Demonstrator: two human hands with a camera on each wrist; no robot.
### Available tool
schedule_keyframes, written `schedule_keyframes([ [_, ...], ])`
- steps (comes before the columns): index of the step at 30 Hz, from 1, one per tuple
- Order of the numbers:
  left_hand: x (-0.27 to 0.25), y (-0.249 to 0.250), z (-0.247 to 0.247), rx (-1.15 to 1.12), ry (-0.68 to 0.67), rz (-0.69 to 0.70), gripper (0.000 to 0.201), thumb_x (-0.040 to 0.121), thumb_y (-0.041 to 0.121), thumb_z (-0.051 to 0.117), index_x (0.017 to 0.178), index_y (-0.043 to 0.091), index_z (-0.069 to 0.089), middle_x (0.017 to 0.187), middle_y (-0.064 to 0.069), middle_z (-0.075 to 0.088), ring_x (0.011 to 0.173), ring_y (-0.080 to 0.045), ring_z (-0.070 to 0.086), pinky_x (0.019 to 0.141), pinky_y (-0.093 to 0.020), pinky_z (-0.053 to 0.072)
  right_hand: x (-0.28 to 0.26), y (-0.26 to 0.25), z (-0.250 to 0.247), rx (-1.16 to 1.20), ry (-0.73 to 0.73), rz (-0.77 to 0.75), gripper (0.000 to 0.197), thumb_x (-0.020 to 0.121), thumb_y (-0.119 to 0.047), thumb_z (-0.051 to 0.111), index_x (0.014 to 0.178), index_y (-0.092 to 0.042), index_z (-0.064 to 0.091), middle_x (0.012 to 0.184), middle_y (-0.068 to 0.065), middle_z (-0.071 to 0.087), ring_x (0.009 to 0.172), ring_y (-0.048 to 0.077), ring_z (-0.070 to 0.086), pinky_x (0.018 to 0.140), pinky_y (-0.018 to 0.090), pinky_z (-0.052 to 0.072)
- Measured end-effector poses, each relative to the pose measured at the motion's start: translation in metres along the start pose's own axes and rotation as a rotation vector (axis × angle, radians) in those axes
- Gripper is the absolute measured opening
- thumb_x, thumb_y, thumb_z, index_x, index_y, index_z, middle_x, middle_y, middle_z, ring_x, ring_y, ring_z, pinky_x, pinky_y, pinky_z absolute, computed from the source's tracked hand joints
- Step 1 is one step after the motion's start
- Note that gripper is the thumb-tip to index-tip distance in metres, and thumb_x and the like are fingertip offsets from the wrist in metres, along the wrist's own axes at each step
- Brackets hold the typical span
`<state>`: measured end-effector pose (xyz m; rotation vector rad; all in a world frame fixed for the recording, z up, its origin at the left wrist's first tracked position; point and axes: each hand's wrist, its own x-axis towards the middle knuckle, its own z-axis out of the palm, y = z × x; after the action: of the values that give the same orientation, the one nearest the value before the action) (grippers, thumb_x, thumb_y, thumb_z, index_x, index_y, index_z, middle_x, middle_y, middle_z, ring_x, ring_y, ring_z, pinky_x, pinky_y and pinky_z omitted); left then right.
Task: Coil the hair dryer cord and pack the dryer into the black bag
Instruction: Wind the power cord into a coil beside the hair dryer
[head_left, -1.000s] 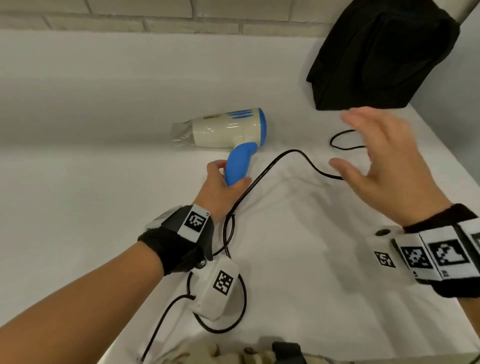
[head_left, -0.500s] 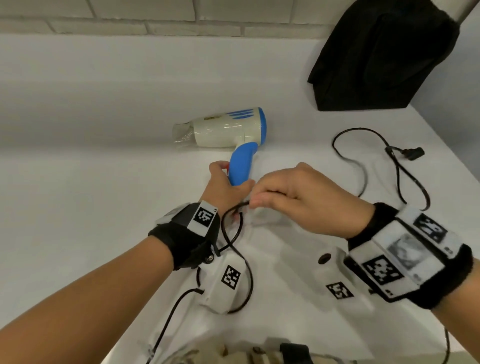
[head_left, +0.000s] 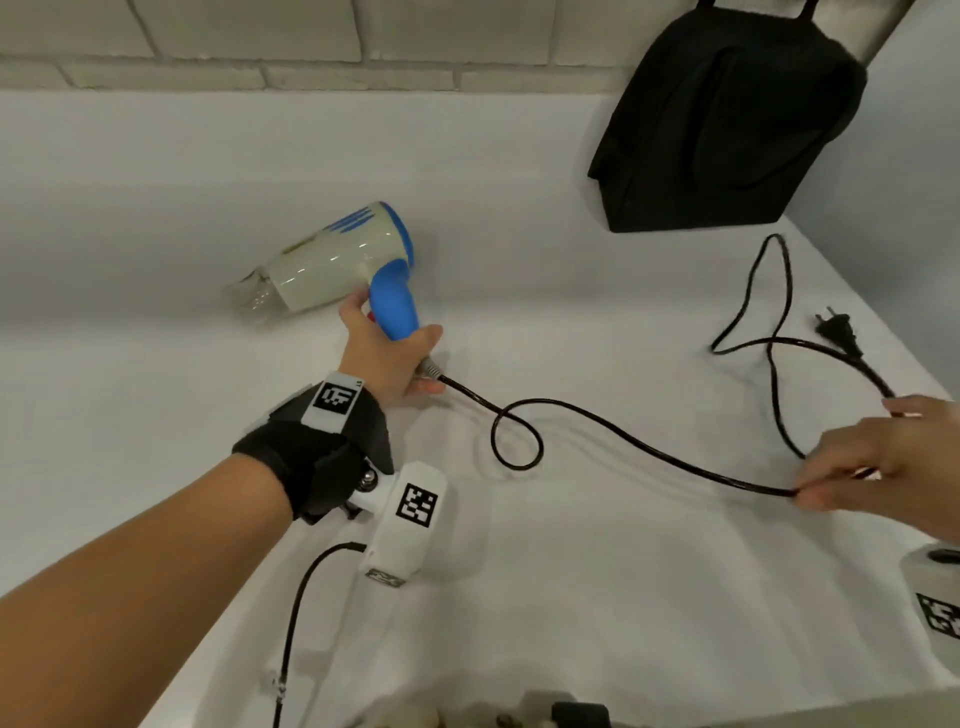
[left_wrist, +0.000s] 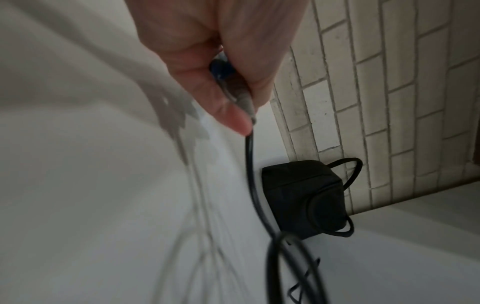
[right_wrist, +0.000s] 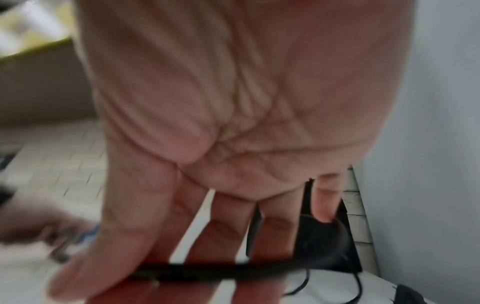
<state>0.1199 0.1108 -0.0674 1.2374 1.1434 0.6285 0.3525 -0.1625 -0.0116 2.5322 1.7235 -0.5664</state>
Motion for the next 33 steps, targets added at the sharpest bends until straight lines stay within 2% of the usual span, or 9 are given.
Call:
schedule_keyframes([
  [4, -0.006, -0.001, 0.006, -0.068, -0.046, 0.001, 0.082, 0.081, 0.011, 0.062, 0.138, 0.028, 0.005, 0.125, -0.014, 0.042, 0.043, -0.015, 0.059, 0.042, -0.022, 0.054, 0.012, -0.03, 0.023, -0.173, -0.223, 0.089, 0.018, 0.085, -0.054, 0.045, 0.097, -0.046, 0.055, 0.095, -0.03, 0.061, 0.096, -0.013, 0.049, 0.11, 0.032, 0.003],
  [7, -0.012, -0.001, 0.01, -0.085, -0.068, 0.003, 0.083, 0.082, 0.01, 0.06, 0.138, 0.032, 0.003, 0.121, -0.005, 0.032, 0.056, -0.024, 0.058, 0.051, -0.029, 0.057, 0.025, -0.068, 0.029, -0.049, -0.194, -0.002, 0.044, 0.078, -0.063, 0.042, 0.118, -0.044, 0.041, 0.094, -0.024, 0.061, 0.108, -0.002, 0.05, 0.111, 0.029, 0.006],
  [9, -0.014, -0.002, 0.011, -0.095, -0.065, -0.002, 0.083, 0.082, 0.009, 0.06, 0.137, 0.034, 0.003, 0.117, -0.004, 0.033, 0.057, -0.025, 0.057, 0.054, -0.032, 0.057, 0.033, -0.091, 0.028, 0.044, -0.21, -0.03, 0.062, 0.07, -0.073, 0.035, 0.124, -0.041, 0.038, 0.077, -0.021, 0.055, 0.104, 0.011, 0.05, 0.106, 0.027, 0.021],
  [12, -0.014, -0.006, 0.015, -0.112, -0.063, 0.002, 0.083, 0.082, 0.008, 0.06, 0.137, 0.035, 0.004, 0.116, -0.006, 0.034, 0.056, -0.024, 0.057, 0.055, -0.034, 0.057, 0.053, -0.117, 0.032, 0.296, -0.212, -0.053, 0.049, 0.079, -0.063, 0.035, 0.114, -0.033, 0.049, 0.073, -0.014, 0.056, 0.085, 0.014, 0.057, 0.086, 0.029, 0.041],
  [15, -0.013, -0.009, 0.015, -0.098, -0.071, 0.017, 0.083, 0.082, 0.01, 0.061, 0.137, 0.036, 0.004, 0.116, -0.004, 0.034, 0.045, -0.018, 0.06, 0.056, -0.033, 0.058, 0.072, -0.128, 0.039, 0.522, -0.186, -0.093, 0.027, 0.091, -0.034, 0.042, 0.094, -0.019, 0.064, 0.068, -0.011, 0.056, 0.065, 0.007, 0.052, 0.072, 0.027, 0.043],
  [19, -0.009, -0.015, 0.003, 0.037, -0.088, 0.05, 0.086, 0.079, 0.012, 0.065, 0.136, 0.038, 0.006, 0.137, -0.012, 0.033, 0.055, -0.02, 0.062, 0.051, -0.03, 0.059, 0.068, -0.127, 0.027, 0.525, 0.191, -0.269, 0.023, 0.091, -0.031, 0.044, 0.088, -0.025, 0.066, 0.08, -0.014, 0.065, 0.071, 0.001, 0.055, 0.075, 0.021, 0.046],
  [23, -0.009, -0.021, -0.015, 0.178, -0.18, 0.065, 0.089, 0.077, 0.012, 0.067, 0.135, 0.041, 0.006, 0.124, -0.021, 0.044, 0.043, -0.017, 0.054, 0.041, -0.025, 0.053, 0.049, -0.131, -0.002, 0.51, 0.589, -0.519, 0.028, 0.089, -0.027, 0.042, 0.092, -0.014, 0.066, 0.072, -0.029, 0.047, 0.066, -0.007, 0.049, 0.063, 0.006, 0.037],
  [28, -0.027, -0.025, -0.02, 0.343, -0.281, 0.117, 0.087, 0.076, 0.016, 0.068, 0.134, 0.042, 0.008, 0.1, -0.005, 0.053, 0.037, -0.007, 0.052, 0.039, -0.019, 0.048, 0.038, -0.132, -0.012, 0.5, 0.676, -0.601, 0.035, 0.092, -0.029, 0.04, 0.089, -0.006, 0.066, 0.067, -0.003, 0.054, 0.062, 0.005, 0.048, 0.058, 0.01, 0.037],
  [33, -0.05, -0.031, -0.019, 0.435, -0.39, 0.126, 0.082, 0.075, 0.026, 0.069, 0.131, 0.047, 0.014, 0.1, -0.002, 0.053, 0.064, -0.019, 0.058, 0.053, -0.025, 0.051, 0.037, -0.128, -0.009, 0.509, 0.681, -0.578, 0.032, 0.091, -0.03, 0.041, 0.09, -0.009, 0.065, 0.067, -0.009, 0.054, 0.063, 0.0, 0.047, 0.059, 0.009, 0.037],
])
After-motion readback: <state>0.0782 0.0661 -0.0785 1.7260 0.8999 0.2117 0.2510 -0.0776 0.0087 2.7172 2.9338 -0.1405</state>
